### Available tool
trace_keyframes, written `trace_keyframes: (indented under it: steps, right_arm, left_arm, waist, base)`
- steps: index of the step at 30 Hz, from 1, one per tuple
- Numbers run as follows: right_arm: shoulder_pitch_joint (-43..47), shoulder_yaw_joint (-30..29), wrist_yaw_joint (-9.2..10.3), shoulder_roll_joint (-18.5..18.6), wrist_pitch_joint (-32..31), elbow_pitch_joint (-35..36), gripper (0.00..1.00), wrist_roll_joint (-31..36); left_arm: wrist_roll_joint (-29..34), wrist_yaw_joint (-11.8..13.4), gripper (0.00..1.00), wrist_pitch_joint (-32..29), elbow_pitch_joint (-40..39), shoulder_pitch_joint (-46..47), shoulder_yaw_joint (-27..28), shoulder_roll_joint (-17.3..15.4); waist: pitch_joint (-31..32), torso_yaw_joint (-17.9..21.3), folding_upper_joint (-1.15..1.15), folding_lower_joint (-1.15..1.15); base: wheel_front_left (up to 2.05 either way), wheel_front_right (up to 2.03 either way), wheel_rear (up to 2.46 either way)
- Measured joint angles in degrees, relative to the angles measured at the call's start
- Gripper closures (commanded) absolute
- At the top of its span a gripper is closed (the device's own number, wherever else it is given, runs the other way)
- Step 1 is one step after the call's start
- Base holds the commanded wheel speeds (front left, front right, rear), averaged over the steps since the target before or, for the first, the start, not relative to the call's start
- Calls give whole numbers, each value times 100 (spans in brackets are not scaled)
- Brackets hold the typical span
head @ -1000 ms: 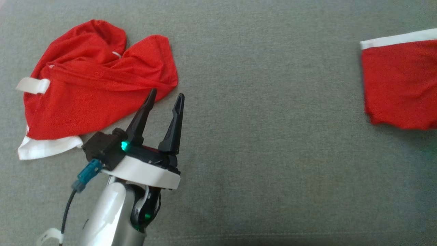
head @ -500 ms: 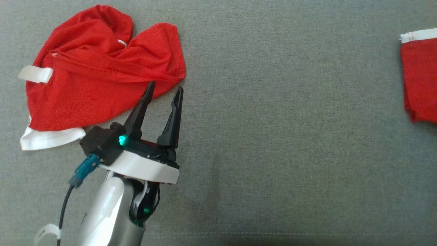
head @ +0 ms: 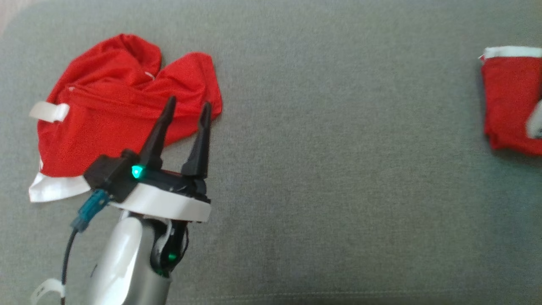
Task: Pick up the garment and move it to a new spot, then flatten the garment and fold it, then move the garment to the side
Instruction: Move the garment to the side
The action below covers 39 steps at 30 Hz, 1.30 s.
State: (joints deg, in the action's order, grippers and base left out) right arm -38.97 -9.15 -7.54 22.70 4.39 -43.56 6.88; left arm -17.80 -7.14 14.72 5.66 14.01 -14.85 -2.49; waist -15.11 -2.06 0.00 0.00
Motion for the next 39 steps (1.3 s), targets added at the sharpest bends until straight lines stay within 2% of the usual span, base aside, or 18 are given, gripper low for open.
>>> trace_keyframes:
  steps: [5, 8, 9, 15, 26, 39]
  right_arm:
    - [458, 181, 0, -682, 414, 871, 0, -652]
    - [966, 293, 0, -1089, 545, 1434, 0, -996]
    - [1347, 359, 0, -1349, 647, 1780, 0, -1128]
    - [2371, 605, 0, -1822, 886, 2468, 0, -1329]
    - [3470, 795, 0, -1990, 983, 2974, 0, -1436]
    - [3729, 868, 0, -2002, 983, 3165, 0, -1488]
  left_arm:
    - [-1, 0, 0, 0, -75, -214, 198, 1]
    - [0, 0, 0, 0, -120, -390, 300, 1]
    - [0, 0, 0, 0, -127, -478, 310, 2]
    - [7, 0, 0, 0, -119, -727, 431, 0]
    - [8, 0, 0, 0, -68, -1218, 436, -3]
    - [66, 0, 0, -1, -108, -1482, 460, -7]
  waist:
    - [347, 68, 0, 0]
    - [547, 98, 0, 0]
    - [664, 107, 0, 0]
    - [947, 106, 0, 0]
    - [1261, 30, 0, 0]
    - [1358, -7, 0, 0]
  base:
    - [0, 0, 0]
    - [0, 0, 0]
    - [0, 0, 0]
    - [0, 0, 0]
    - [0, 0, 0]
    - [0, 0, 0]
